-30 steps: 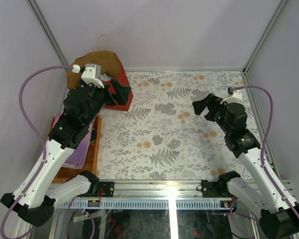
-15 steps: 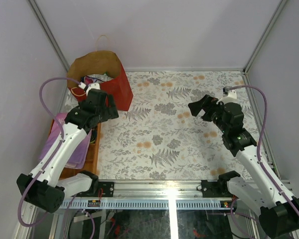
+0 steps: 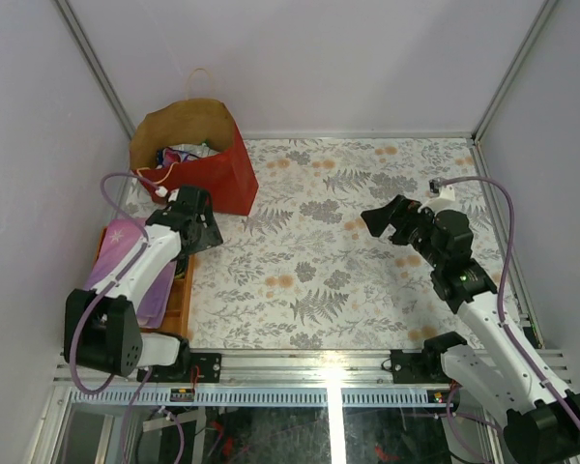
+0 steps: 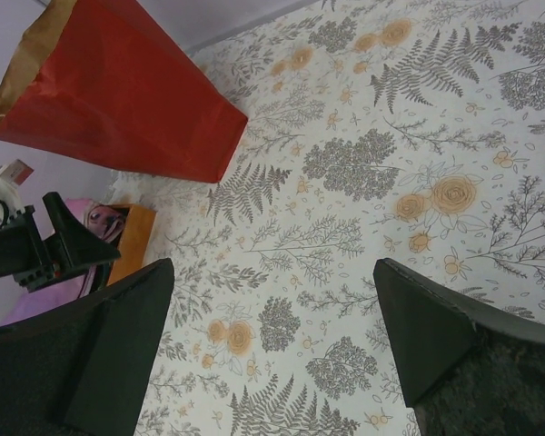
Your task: Take the snacks out of the paper bag
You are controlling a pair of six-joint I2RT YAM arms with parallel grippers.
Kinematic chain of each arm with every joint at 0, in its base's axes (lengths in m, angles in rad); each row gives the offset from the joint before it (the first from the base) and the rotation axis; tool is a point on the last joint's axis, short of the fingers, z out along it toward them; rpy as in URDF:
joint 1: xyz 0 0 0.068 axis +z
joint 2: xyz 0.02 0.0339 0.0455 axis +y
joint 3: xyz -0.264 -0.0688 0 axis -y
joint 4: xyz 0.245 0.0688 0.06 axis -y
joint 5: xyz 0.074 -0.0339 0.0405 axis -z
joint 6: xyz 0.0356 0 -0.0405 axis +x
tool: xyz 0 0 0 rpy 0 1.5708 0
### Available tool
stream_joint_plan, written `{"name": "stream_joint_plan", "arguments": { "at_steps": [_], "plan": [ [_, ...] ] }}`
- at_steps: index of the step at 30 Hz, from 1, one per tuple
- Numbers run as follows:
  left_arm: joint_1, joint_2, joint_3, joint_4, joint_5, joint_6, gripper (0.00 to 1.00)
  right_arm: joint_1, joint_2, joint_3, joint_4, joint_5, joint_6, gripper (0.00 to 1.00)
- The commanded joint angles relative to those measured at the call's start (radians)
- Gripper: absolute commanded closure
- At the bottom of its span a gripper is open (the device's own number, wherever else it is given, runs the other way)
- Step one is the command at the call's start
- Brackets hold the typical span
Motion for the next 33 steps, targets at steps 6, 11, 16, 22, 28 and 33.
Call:
{"name": "stream_joint_plan", "arguments": {
  "at_steps": [6,11,16,22,28,33],
  "plan": [
    [0.024,0.193,0.138,0.043,-0.088,0.109,0.25,0.006,-0.051,-0.074,0.108,-0.059,0.047,0.01],
    [0.036,0.281,0.198,0.051,-0.082,0.163,0.25,0.007,-0.086,-0.109,0.110,-0.058,0.052,0.00],
    [0.091,0.370,0.260,0.047,-0.049,0.205,0.27,0.007,-0.125,-0.149,0.108,-0.051,0.054,0.00],
    [0.119,0.462,0.270,0.045,0.024,0.215,0.28,0.007,-0.155,-0.165,0.092,-0.048,0.050,0.01],
    [0.118,0.489,0.251,0.050,0.066,0.230,0.61,0.007,-0.189,-0.176,0.077,-0.028,0.035,0.01],
    [0.118,0.476,0.235,0.055,0.108,0.250,1.00,0.008,-0.202,-0.182,0.063,-0.023,0.033,0.01]
  ]
}}
